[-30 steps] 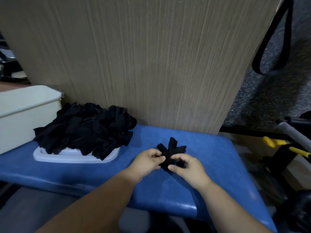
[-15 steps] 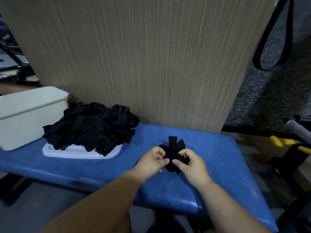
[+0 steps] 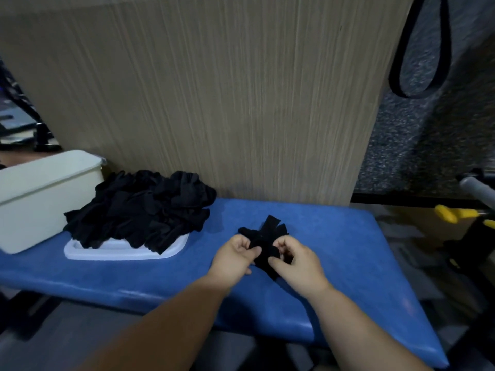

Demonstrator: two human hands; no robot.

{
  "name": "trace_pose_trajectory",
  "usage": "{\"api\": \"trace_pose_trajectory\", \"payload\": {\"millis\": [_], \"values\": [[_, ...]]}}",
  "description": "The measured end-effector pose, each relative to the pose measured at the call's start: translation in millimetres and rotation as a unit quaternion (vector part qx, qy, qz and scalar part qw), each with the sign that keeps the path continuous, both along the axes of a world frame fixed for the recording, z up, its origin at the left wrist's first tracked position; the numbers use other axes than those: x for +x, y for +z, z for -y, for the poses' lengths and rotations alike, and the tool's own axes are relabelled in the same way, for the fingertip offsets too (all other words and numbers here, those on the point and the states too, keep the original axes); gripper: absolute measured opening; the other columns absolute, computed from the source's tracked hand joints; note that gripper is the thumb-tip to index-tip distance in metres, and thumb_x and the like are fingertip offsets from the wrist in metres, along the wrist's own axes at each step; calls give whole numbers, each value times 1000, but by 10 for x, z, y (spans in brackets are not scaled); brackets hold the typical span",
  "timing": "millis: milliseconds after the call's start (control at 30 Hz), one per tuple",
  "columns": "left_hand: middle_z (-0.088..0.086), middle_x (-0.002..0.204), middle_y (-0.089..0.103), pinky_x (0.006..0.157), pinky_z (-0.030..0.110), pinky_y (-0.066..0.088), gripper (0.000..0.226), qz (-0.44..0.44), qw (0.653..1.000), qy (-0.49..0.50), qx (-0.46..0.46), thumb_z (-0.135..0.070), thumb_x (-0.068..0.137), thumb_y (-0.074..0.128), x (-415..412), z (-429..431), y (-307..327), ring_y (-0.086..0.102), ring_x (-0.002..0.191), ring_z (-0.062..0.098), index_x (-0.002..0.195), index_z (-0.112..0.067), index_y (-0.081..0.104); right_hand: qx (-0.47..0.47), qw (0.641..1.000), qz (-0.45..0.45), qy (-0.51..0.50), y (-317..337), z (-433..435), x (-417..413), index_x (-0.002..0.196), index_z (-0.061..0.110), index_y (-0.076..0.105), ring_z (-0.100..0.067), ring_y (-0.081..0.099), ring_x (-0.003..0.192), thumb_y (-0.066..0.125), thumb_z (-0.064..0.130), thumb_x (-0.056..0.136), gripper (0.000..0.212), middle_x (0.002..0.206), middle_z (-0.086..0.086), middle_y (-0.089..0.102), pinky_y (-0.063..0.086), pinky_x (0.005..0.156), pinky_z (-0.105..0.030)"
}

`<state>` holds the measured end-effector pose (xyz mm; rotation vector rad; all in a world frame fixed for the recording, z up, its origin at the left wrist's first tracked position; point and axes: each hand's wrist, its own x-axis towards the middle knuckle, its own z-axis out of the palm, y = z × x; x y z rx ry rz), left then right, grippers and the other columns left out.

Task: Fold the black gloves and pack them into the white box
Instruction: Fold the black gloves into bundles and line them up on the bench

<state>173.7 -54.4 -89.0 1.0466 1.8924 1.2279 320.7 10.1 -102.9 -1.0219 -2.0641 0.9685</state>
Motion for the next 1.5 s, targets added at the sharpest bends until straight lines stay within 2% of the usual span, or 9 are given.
{"api": "trace_pose_trajectory", "payload": {"millis": [167, 400, 667, 933, 1067, 1200, 1333, 1433, 1500], "values": [[7, 82, 55, 55, 23, 47, 18, 74, 997, 15, 2, -16, 94, 56, -75, -36, 0, 57, 69, 11, 84, -12, 41, -23, 999, -19, 28, -9, 24, 13, 87, 45, 60, 1, 61, 85, 76, 15, 71, 37, 84, 19, 67, 44, 72, -14], [16, 85, 60, 59, 27, 51, 24, 179, 983, 42, 9, -9, 94, 56, -133, -72, 9, 64, 77, 20, 79, -13, 38, -36, 996, -80, -24, -66, -25, -61, 65, 36, 60, 0, 50, 60, 78, 3, 71, 38, 64, 17, 59, 40, 61, -15], [17, 92, 66, 60, 24, 53, 13, 247, 968, 44, 17, -12, 93, 58, -195, -96, 19, 67, 79, 17, 90, -9, 45, -37, 993, -105, -38, 11, -21, -220, 63, 18, 45, -4, 36, 56, 74, 6, 77, 35, 57, 12, 41, 33, 56, -20], [5, 80, 60, 59, 22, 49, 17, 211, 976, 20, 58, -15, 94, 55, -191, -111, -21, 59, 69, 10, 84, -13, 42, 30, 985, -87, -145, 36, -72, -381, 59, 22, 37, -12, 44, 58, 71, 15, 80, 40, 60, 4, 46, 35, 55, -23], [6, 74, 53, 58, 23, 48, 19, 216, 973, 31, 74, -17, 94, 54, -205, -152, 1, 53, 63, 12, 81, -15, 42, -137, 975, -176, -24, 139, -55, -387, 64, 18, 45, -18, 48, 61, 67, 25, 77, 27, 64, -4, 47, 44, 55, -27], [7, 74, 62, 65, 28, 52, 13, 288, 953, 20, 92, -16, 97, 52, -253, -169, 83, 60, 65, 13, 87, -11, 46, -227, 943, -212, 122, 230, -38, -243, 85, 7, 52, -12, 48, 68, 68, 6, 68, 24, 69, -3, 48, 44, 68, -22], [14, 87, 68, 81, 33, 55, 8, 352, 926, -62, 124, -2, 94, 54, -222, -115, 145, 67, 77, 20, 100, -4, 49, -201, 953, -213, 82, 238, -90, -216, 86, 6, 51, -4, 52, 58, 72, -7, 71, 28, 57, 7, 54, 47, 66, -21], [9, 92, 72, 88, 33, 53, 22, 324, 931, -105, 130, 3, 90, 58, -183, -76, 135, 68, 89, 22, 111, -3, 53, -166, 965, -197, 38, 234, -96, -220, 82, 4, 55, -9, 59, 61, 68, -9, 80, 18, 62, -3, 60, 51, 64, -24], [6, 90, 72, 83, 29, 53, 23, 308, 938, -95, 130, 1, 89, 60, -170, -66, 121, 67, 87, 18, 110, -5, 55, -146, 972, -183, 8, 236, -67, -245, 80, 2, 57, -18, 59, 65, 75, 6, 78, 19, 68, -20, 59, 51, 63, -30]]}}
